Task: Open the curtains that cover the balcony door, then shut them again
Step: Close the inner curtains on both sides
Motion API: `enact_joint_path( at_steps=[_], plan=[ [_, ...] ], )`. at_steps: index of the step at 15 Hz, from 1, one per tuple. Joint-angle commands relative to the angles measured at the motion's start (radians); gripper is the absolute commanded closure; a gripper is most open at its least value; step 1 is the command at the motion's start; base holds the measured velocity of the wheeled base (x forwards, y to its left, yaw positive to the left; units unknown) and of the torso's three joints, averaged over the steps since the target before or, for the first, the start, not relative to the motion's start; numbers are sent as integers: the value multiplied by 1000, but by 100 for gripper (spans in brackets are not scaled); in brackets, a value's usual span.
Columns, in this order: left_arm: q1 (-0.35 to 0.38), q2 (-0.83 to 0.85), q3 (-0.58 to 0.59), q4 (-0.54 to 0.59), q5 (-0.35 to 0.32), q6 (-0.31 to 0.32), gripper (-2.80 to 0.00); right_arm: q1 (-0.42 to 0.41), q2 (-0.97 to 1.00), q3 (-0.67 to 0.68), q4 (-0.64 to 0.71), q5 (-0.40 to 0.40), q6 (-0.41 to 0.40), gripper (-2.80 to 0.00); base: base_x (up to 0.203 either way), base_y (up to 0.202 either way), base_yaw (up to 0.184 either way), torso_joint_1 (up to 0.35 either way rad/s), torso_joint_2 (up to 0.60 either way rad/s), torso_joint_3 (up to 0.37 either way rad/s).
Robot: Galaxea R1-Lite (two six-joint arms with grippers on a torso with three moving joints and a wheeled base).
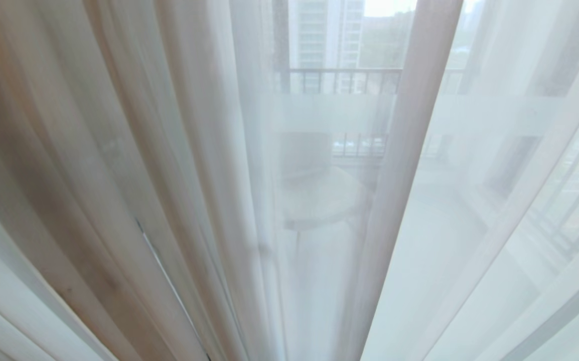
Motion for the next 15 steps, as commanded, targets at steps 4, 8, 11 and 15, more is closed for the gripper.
enact_joint_path(
  at_steps=[4, 8, 11, 15],
  plan=[
    [56, -104, 10, 54, 31, 26, -280, 0, 0, 0, 1, 0, -1, 0, 0, 0, 0, 0, 0, 0],
    [66, -128, 10, 82, 31, 28, -280, 0, 0, 0, 1, 0, -1, 0, 0, 0, 0, 0, 0, 0],
    [66, -129, 9, 86, 33, 28, -280, 0, 0, 0, 0, 0, -1, 0, 0, 0, 0, 0, 0, 0],
    [68, -132, 10, 86, 31, 28, 0, 0, 0, 0, 1, 0, -1, 0, 0, 0, 0, 0, 0, 0]
  ],
)
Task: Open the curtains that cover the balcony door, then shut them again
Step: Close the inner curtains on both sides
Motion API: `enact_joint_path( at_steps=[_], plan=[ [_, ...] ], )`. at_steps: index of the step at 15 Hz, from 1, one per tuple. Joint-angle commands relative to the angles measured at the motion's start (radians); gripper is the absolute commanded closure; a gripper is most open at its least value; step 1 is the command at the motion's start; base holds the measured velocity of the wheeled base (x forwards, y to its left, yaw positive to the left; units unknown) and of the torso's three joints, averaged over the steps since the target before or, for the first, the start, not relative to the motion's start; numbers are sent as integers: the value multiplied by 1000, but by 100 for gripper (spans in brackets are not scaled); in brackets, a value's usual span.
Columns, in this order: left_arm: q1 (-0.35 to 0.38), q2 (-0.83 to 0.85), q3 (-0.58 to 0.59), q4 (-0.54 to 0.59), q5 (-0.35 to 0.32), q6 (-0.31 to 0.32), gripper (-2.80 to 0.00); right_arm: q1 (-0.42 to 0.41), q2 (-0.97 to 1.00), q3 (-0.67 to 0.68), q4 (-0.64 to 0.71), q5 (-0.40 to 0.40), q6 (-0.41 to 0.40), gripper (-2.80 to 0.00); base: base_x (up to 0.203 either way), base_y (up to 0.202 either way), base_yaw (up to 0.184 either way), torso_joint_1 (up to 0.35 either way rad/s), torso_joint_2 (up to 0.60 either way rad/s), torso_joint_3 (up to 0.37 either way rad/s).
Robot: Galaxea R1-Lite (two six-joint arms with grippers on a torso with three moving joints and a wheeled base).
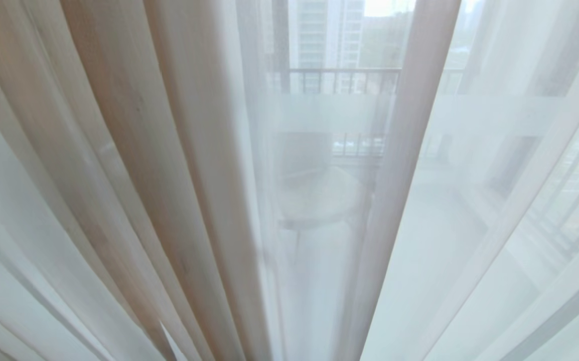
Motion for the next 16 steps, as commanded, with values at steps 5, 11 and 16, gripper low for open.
enact_joint_path(
  at_steps=[5, 11, 16],
  plan=[
    [-1, -3, 1, 3, 3, -1, 0, 0, 0, 0, 0, 0, -1, 0, 0, 0, 0, 0, 0, 0],
    [20, -7, 95, -2, 2, -10, 0, 0, 0, 0, 1, 0, -1, 0, 0, 0, 0, 0, 0, 0],
    [259, -63, 258, -10, -75, -11, 0, 0, 0, 0, 0, 0, -1, 0, 0, 0, 0, 0, 0, 0]
  ],
)
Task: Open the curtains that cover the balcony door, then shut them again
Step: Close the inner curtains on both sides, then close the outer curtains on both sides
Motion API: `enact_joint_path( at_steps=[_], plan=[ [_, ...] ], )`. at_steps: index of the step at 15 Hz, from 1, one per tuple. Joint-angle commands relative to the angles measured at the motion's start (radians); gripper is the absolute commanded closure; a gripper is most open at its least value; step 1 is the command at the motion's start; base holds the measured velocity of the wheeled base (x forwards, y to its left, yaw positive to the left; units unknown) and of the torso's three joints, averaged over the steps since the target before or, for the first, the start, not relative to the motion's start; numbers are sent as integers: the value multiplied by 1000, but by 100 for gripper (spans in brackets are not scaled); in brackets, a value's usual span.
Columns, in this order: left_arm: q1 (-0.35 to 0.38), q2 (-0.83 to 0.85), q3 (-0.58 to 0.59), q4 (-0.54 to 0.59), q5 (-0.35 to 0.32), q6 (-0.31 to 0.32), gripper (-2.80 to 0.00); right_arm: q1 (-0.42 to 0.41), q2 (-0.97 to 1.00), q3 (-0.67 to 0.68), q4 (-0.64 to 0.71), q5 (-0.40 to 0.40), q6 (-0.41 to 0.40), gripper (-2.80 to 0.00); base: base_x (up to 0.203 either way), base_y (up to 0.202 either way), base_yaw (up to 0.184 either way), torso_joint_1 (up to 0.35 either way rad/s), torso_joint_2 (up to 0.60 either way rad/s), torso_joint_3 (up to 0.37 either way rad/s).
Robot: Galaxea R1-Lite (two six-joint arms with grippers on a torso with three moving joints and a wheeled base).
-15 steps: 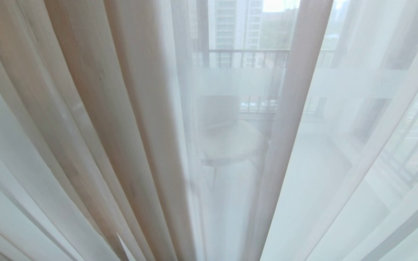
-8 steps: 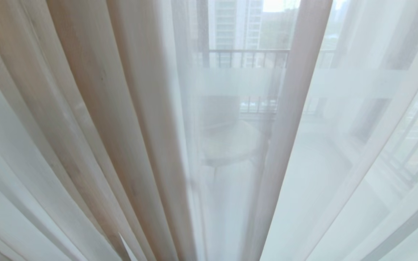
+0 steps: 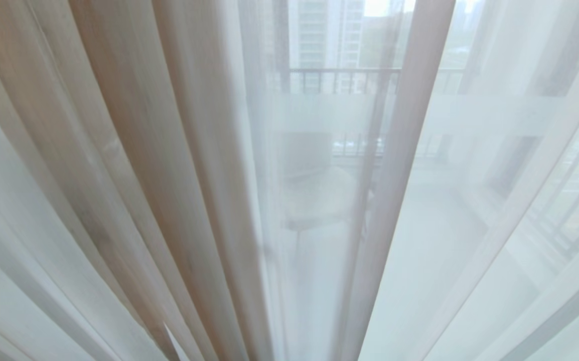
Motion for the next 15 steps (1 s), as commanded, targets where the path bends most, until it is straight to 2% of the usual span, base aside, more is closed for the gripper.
enact_joint_path(
  at_steps=[1, 4, 6, 7, 9, 12, 14, 15],
  plan=[
    [149, -35, 75, -2, -97, -1, 0, 0, 0, 0, 0, 0, -1, 0, 0, 0, 0, 0, 0, 0],
    [374, -102, 190, -3, -364, 2, 0, 0, 0, 0, 1, 0, -1, 0, 0, 0, 0, 0, 0, 0],
    [499, -211, 283, -3, -482, 4, 0, 0, 0, 0, 1, 0, -1, 0, 0, 0, 0, 0, 0, 0],
    [533, -257, 347, -7, -513, 11, 0, 0, 0, 0, 1, 0, -1, 0, 0, 0, 0, 0, 0, 0],
    [558, -269, 441, -37, -550, 35, 0, 0, 0, 0, 0, 0, -1, 0, 0, 0, 0, 0, 0, 0],
    [566, -268, 575, -124, -549, 39, 0, 0, 0, 0, 0, 0, -1, 0, 0, 0, 0, 0, 0, 0],
    [663, -293, 668, -222, -553, 41, 0, 0, 0, 0, 1, 0, -1, 0, 0, 0, 0, 0, 0, 0],
    [687, -320, 722, -300, -549, 37, 0, 0, 0, 0, 1, 0, 1, 0, 0, 0, 0, 0, 0, 0]
  ],
)
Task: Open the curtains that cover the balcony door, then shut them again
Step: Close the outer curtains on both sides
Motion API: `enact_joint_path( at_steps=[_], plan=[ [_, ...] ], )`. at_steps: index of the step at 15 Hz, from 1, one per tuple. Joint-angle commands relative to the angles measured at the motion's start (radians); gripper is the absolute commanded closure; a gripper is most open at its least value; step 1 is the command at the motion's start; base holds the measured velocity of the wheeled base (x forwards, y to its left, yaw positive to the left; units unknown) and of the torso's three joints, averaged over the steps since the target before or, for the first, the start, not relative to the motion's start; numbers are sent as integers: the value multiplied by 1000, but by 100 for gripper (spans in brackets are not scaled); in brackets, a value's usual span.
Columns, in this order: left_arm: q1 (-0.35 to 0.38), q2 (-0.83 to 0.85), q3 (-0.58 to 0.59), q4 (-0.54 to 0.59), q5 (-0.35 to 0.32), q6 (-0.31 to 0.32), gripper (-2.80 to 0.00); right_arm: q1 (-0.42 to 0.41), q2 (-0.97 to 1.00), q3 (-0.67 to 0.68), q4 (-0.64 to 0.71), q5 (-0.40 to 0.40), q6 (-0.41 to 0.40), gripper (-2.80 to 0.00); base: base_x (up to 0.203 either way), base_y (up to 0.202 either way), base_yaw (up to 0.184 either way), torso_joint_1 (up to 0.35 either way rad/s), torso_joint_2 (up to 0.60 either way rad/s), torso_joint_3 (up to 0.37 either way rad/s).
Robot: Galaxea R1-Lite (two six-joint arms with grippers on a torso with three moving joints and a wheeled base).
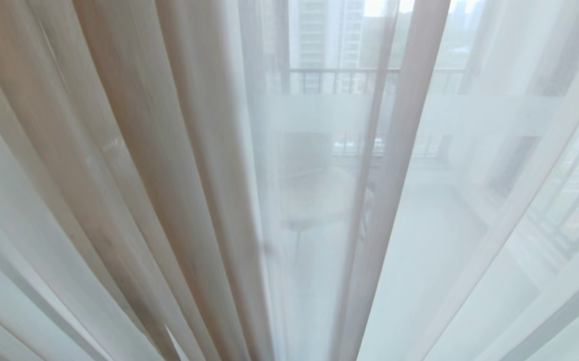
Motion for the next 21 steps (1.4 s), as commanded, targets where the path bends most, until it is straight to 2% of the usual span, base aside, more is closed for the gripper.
enact_joint_path(
  at_steps=[1, 3, 6, 21],
  plan=[
    [41, -68, 91, -113, 10, -10, 0, 0, 0, 0, 1, 0, 0, 0, 0, 0, 0, 0, 0, 0],
    [27, -162, 84, -57, 59, -15, 0, 0, 0, 0, 1, 0, 0, 0, 0, 0, 0, 0, 0, 0],
    [16, -274, 91, 33, 170, -16, 0, 0, 0, 0, 1, 0, 0, 0, 0, 0, 0, 0, 0, 0],
    [14, -274, 91, 37, 170, -17, 0, 0, 0, 0, 0, 0, 0, 0, 0, 0, 0, 0, 0, 0]
  ],
)
